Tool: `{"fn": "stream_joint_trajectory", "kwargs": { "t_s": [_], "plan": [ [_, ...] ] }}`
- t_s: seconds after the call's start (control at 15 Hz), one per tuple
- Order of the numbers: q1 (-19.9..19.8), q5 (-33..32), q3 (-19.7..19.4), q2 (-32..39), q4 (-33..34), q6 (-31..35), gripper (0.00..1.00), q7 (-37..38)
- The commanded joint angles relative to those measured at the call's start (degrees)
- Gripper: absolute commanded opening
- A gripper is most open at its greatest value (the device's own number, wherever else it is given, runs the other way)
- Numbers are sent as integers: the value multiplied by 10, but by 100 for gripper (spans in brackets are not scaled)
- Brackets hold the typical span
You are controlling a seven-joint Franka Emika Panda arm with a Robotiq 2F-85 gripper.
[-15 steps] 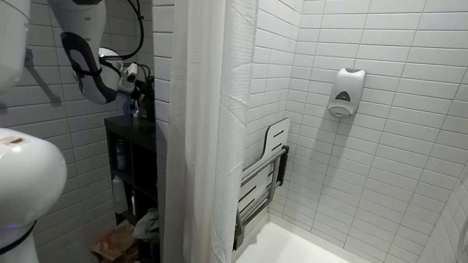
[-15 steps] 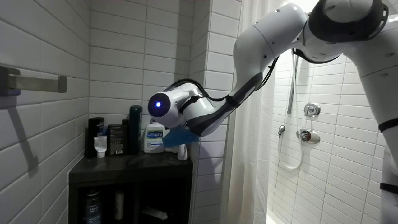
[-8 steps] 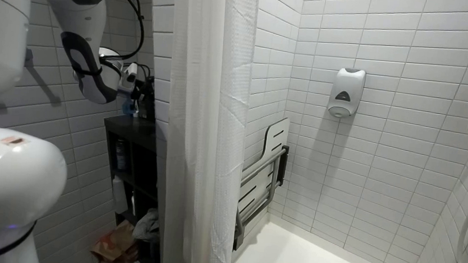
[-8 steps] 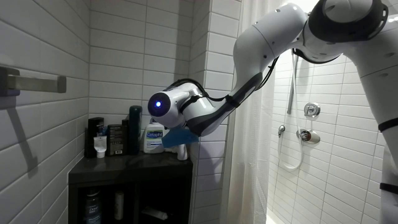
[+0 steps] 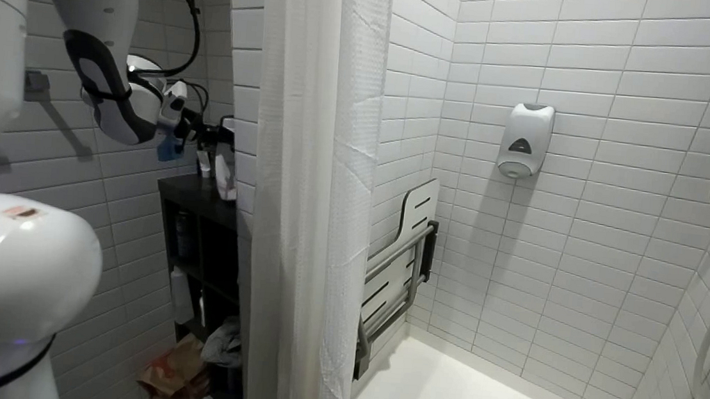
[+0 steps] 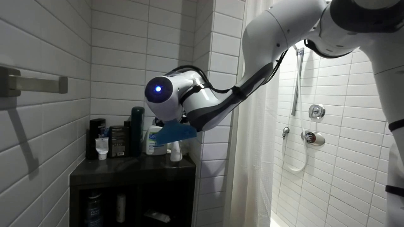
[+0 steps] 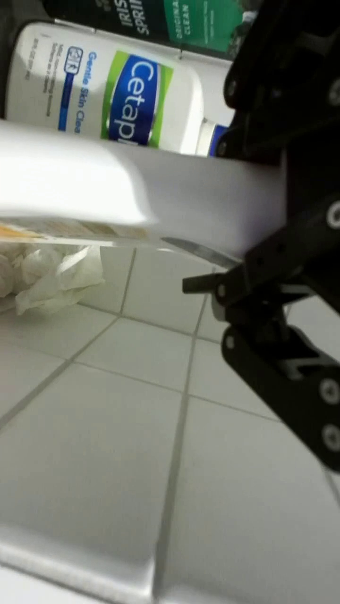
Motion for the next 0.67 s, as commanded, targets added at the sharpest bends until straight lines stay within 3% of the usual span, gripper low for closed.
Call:
{"fn": "stream_joint_trajectory", "kwargs": {
  "t_s": [0.0,0.6],
  "plan": [
    [5,41,10,-65,-41,10,16,-45],
    [44,164,52,-188,-125,-19,16,-140]
  ]
}}
